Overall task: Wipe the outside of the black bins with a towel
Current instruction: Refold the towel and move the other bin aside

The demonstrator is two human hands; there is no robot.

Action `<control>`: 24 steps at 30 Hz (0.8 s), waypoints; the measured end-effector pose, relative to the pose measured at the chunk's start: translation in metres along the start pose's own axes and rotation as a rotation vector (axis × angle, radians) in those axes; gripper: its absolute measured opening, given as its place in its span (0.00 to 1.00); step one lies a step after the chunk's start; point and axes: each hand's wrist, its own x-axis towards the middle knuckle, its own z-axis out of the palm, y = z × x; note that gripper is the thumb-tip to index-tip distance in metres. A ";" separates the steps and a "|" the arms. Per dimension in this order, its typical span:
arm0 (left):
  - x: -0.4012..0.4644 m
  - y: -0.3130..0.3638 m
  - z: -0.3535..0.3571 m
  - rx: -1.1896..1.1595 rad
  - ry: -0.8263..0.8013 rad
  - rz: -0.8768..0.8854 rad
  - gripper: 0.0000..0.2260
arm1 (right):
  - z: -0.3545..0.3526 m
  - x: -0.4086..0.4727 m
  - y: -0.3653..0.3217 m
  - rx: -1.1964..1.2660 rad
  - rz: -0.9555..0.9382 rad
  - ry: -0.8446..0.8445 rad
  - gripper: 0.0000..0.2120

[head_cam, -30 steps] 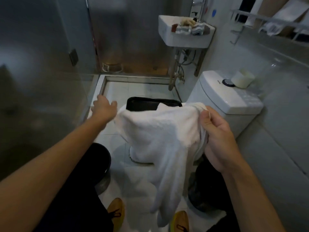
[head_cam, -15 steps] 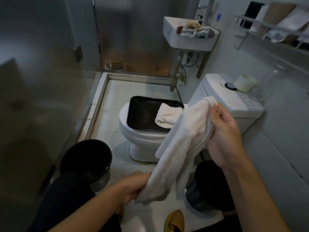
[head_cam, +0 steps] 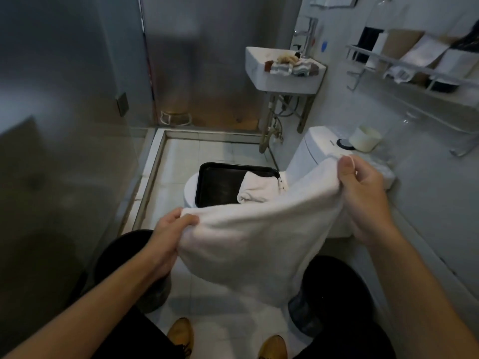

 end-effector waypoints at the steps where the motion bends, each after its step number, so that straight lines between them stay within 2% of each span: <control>1: 0.003 0.010 -0.004 -0.003 -0.002 0.010 0.10 | -0.005 0.006 0.000 -0.098 -0.048 0.009 0.20; 3: 0.008 0.033 -0.006 0.025 0.001 0.052 0.09 | -0.012 0.015 -0.003 -0.290 -0.110 0.017 0.19; 5: 0.011 0.056 -0.005 0.109 0.017 0.135 0.09 | -0.013 0.024 -0.005 -0.447 -0.096 -0.001 0.18; 7: 0.016 0.075 -0.005 0.204 0.047 0.272 0.09 | -0.011 0.033 -0.002 -0.569 0.037 -0.041 0.20; 8: 0.018 0.083 -0.006 0.265 0.071 0.336 0.10 | -0.011 0.039 -0.002 -0.578 0.165 -0.071 0.20; 10: 0.021 0.096 -0.007 0.394 0.124 0.416 0.15 | -0.010 0.044 -0.008 -0.289 0.491 -0.139 0.19; 12: 0.021 0.107 -0.010 0.385 0.152 0.433 0.22 | -0.015 0.047 -0.020 0.093 0.667 -0.188 0.36; 13: 0.021 0.111 -0.011 0.340 0.147 0.422 0.25 | -0.019 0.048 -0.025 0.222 0.676 -0.222 0.40; 14: 0.021 0.115 -0.015 0.316 0.134 0.397 0.26 | -0.023 0.048 -0.030 0.315 0.661 -0.280 0.40; 16: 0.022 0.122 -0.021 0.246 0.092 0.308 0.22 | -0.025 0.046 -0.038 0.337 0.592 -0.397 0.36; 20: 0.015 0.137 -0.025 -0.097 -0.057 0.175 0.07 | -0.028 0.051 -0.036 0.138 0.429 -0.405 0.29; 24: 0.012 0.144 -0.027 0.056 -0.060 0.264 0.08 | -0.033 0.058 -0.044 -0.204 0.252 -0.502 0.27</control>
